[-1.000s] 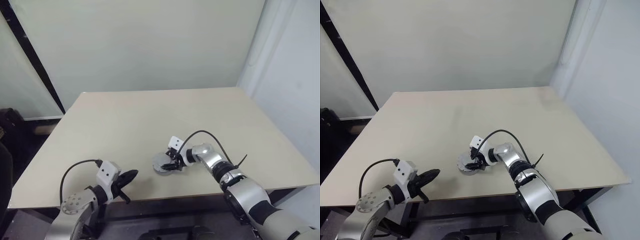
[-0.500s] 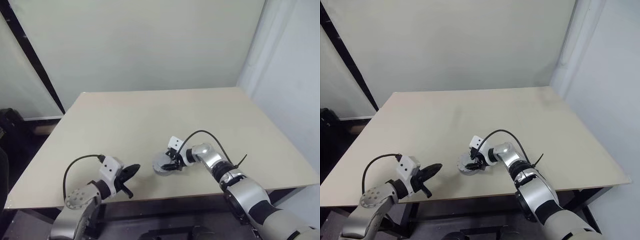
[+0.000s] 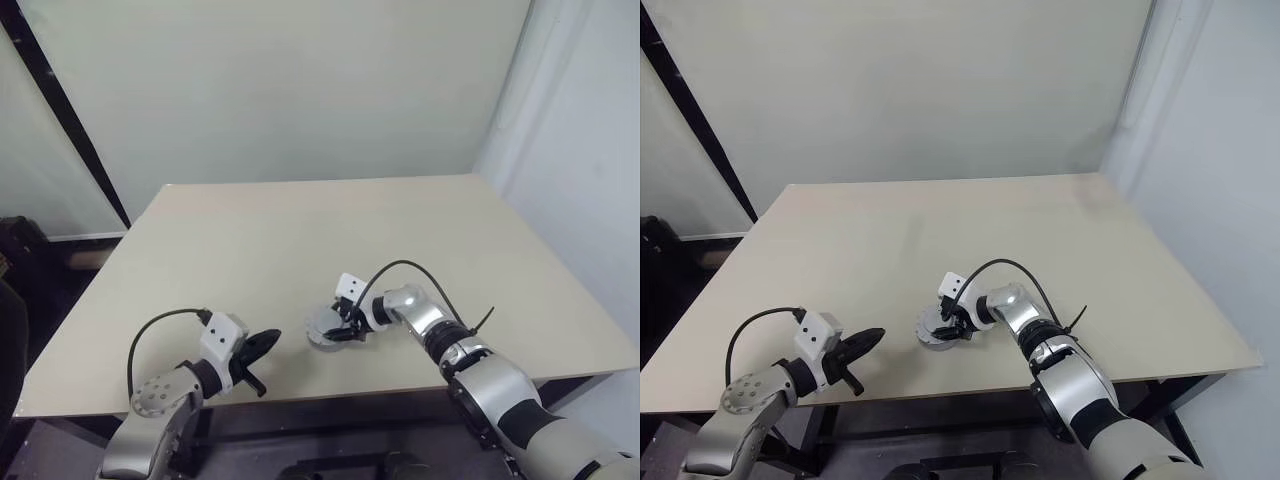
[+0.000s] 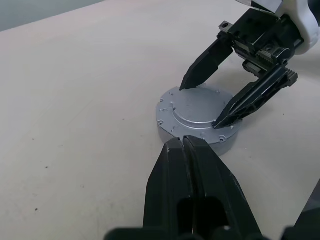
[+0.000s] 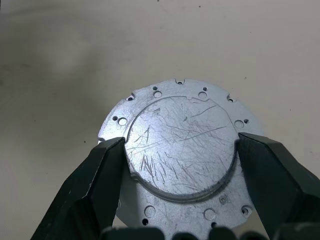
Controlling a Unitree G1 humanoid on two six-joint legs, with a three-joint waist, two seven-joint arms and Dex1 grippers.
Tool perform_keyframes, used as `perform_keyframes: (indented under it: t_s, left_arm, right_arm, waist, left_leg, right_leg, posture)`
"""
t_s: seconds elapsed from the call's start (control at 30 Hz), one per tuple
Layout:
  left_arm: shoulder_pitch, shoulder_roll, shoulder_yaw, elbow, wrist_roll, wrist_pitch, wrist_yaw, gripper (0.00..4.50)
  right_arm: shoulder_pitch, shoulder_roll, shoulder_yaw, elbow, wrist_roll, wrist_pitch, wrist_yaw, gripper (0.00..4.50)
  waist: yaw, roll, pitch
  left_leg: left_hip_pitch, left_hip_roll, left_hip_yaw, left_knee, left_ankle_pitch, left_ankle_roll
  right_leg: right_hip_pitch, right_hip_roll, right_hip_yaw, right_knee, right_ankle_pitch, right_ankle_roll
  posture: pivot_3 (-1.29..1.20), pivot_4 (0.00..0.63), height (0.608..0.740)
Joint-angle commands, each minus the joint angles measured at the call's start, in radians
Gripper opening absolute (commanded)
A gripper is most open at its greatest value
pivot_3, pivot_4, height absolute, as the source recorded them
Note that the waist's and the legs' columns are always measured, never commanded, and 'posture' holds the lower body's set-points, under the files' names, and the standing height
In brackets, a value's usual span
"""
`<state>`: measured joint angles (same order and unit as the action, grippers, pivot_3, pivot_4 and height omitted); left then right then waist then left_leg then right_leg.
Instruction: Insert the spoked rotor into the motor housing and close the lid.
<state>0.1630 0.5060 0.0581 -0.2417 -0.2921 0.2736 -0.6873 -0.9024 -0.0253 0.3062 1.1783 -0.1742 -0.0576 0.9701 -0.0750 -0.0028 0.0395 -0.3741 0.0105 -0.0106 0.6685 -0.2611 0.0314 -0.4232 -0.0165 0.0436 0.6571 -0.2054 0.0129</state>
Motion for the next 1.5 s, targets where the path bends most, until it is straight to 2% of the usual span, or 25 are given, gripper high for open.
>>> perform_keyframes:
  t_s: [0.03, 0.27, 0.6, 0.77, 1.3, 1.5]
  left_arm:
    - [-0.027, 0.005, 0.008, -0.011, -0.002, -0.014, 0.000, 0.00]
    - [-0.094, -0.030, -0.020, 0.056, 0.055, -0.053, 0.051, 0.00]
    - [-0.203, -0.159, -0.109, 0.261, 0.132, -0.134, 0.104, 0.00]
    - [-0.234, -0.157, -0.160, 0.366, 0.206, -0.182, 0.111, 0.00]
    - [-0.276, -0.203, -0.169, 0.454, 0.214, -0.225, 0.123, 0.00]
    - [-0.297, -0.210, -0.210, 0.533, 0.261, -0.246, 0.120, 0.00]
  right_arm:
    - [-0.022, -0.019, 0.011, 0.015, -0.029, -0.004, 0.006, 3.32]
    - [-0.020, -0.019, 0.019, 0.019, -0.043, -0.012, 0.008, 3.32]
    - [-0.010, -0.021, 0.024, 0.011, -0.045, -0.003, 0.007, 3.32]
    - [-0.005, -0.024, 0.022, 0.006, -0.042, 0.010, 0.002, 3.32]
    - [0.013, -0.031, 0.020, -0.021, -0.038, 0.036, 0.006, 3.32]
    - [0.017, -0.032, 0.021, -0.026, -0.038, 0.038, 0.007, 3.32]
  waist:
    - [0.000, 0.000, 0.000]
    - [0.001, 0.000, 0.000]
    - [0.001, 0.000, 0.000]
    - [0.001, 0.000, -0.001]
    - [0.004, 0.001, -0.001]
    - [0.005, 0.001, -0.001]
  left_leg:
    - [0.000, 0.000, 0.000, 0.000, 0.000, 0.000]
    - [0.000, -0.001, 0.000, 0.000, 0.000, 0.000]
    - [0.001, -0.001, 0.000, 0.000, 0.000, 0.000]
    - [0.001, -0.001, 0.000, 0.000, 0.000, 0.000]
    - [0.001, -0.001, 0.000, 0.001, 0.000, 0.000]
    - [0.003, -0.002, -0.001, 0.001, 0.000, 0.000]
  right_leg:
    - [0.000, 0.000, 0.000, 0.000, 0.000, 0.000]
    - [0.001, 0.000, 0.000, 0.000, 0.000, 0.000]
    - [0.002, 0.000, 0.000, 0.000, 0.000, 0.000]
    - [0.002, 0.000, 0.000, 0.000, 0.000, 0.000]
    - [0.003, 0.000, 0.000, 0.000, 0.000, 0.000]
    - [0.005, 0.000, 0.000, 0.000, 0.000, 0.000]
  posture:
    - [0.00, 0.000, 0.740]
    - [0.00, 0.000, 0.740]
    - [0.00, 0.000, 0.740]
    - [0.00, 0.000, 0.740]
    - [0.00, 0.000, 0.740]
    - [0.00, 0.000, 0.740]
